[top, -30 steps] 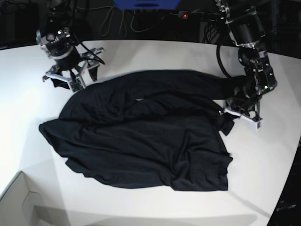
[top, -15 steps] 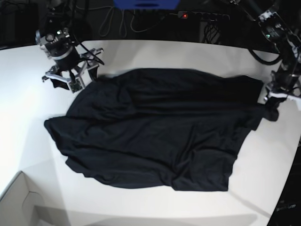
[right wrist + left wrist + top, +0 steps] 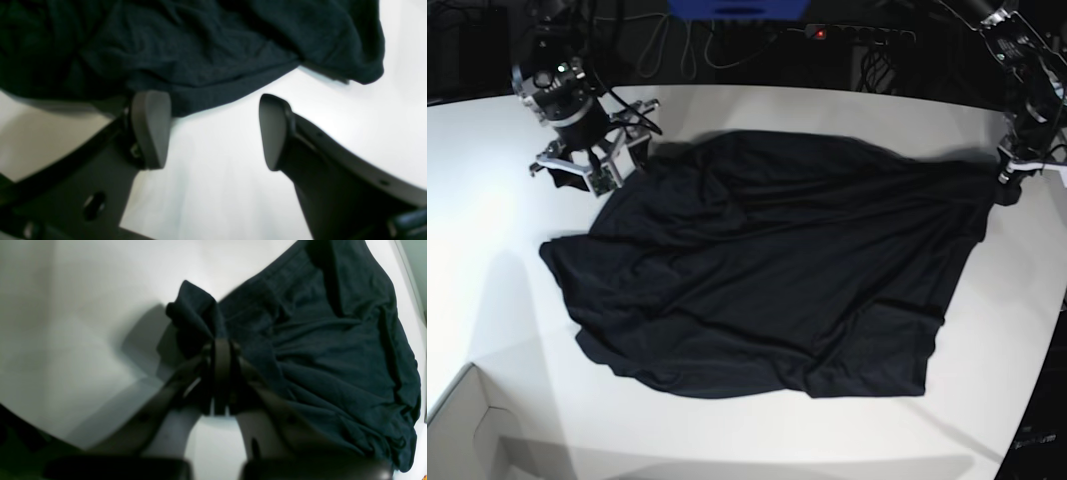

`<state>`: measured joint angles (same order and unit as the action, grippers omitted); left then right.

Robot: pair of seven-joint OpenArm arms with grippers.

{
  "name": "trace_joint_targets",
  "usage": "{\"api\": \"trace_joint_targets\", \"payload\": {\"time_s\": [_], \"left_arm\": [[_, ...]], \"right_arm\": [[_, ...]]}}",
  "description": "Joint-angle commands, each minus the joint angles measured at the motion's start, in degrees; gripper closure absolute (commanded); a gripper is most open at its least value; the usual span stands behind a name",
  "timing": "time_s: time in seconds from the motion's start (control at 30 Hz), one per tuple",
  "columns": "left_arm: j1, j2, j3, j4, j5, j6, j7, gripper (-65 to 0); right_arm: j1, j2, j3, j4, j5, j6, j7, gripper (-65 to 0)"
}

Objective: Layout the t-shirt on the table in an organized manner, then fold the t-shirt properly
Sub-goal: 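Regrasp the shirt edge with the left gripper and pull it outward, then hold the shirt corners with both grippers and stretch it flat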

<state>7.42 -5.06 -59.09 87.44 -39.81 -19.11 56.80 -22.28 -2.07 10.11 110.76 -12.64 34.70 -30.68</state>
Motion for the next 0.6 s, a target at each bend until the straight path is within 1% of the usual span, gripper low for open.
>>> {"api": "trace_joint_targets", "payload": {"time_s": [0.0, 0.07, 0.1, 0.13, 0.2, 0.27, 0.3, 0.47, 0.57], "left_arm": [[-0.43, -0.96, -0.03, 0.87, -1.2, -0.36, -0.75, -0.5], [-0.43, -1.05, -0.03, 0.96, -1.29, -0.36, -0.66, -1.2], [-0.43, -1.75, -0.03, 1.13, -1.37, -0.36, -0.66, -3.0], [-0.43, -2.1, 0.06, 1.13, -1.37, -0.36, -0.66, -5.9], [-0.61, -2.46, 0.06, 1.04, -1.37, -0.36, -0.66, -13.5], [-1.84, -2.54, 0.06, 0.96, -1.37, -0.36, -0.75, -21.3], [-2.45, -2.54, 0.06, 0.96, -1.2, -0.36, -0.75, -23.6], [-3.42, -2.63, -0.12, 1.57, -1.37, -0.36, -0.75, -23.9], [-3.42, -2.63, -0.12, 1.57, -1.37, -0.36, -0.75, -23.9]], "right_arm": [[0.0, -0.44, 0.05, 1.28, 0.56, -0.28, 0.83, -38.5], [-0.18, -1.49, -0.22, 1.37, 0.56, -0.28, 0.83, -38.9], [-0.62, -1.67, -0.22, 1.72, 0.56, -0.28, 0.83, -39.8], [-0.97, -1.93, -0.31, 2.16, 0.56, -0.28, 0.83, -41.0], [-1.76, -2.02, -2.15, 2.69, 0.56, -0.28, 0.83, -42.7], [-2.29, -1.85, -4.35, 2.69, 0.56, -0.28, 0.83, -43.2], [-2.38, -1.76, -4.97, 2.43, 0.56, -0.28, 0.83, -43.2], [-2.11, -1.85, -7.52, 0.93, 0.56, -0.28, 0.83, -43.1], [0.0, -1.85, -8.13, -1.18, 0.56, -0.28, 0.83, -42.9]]}}
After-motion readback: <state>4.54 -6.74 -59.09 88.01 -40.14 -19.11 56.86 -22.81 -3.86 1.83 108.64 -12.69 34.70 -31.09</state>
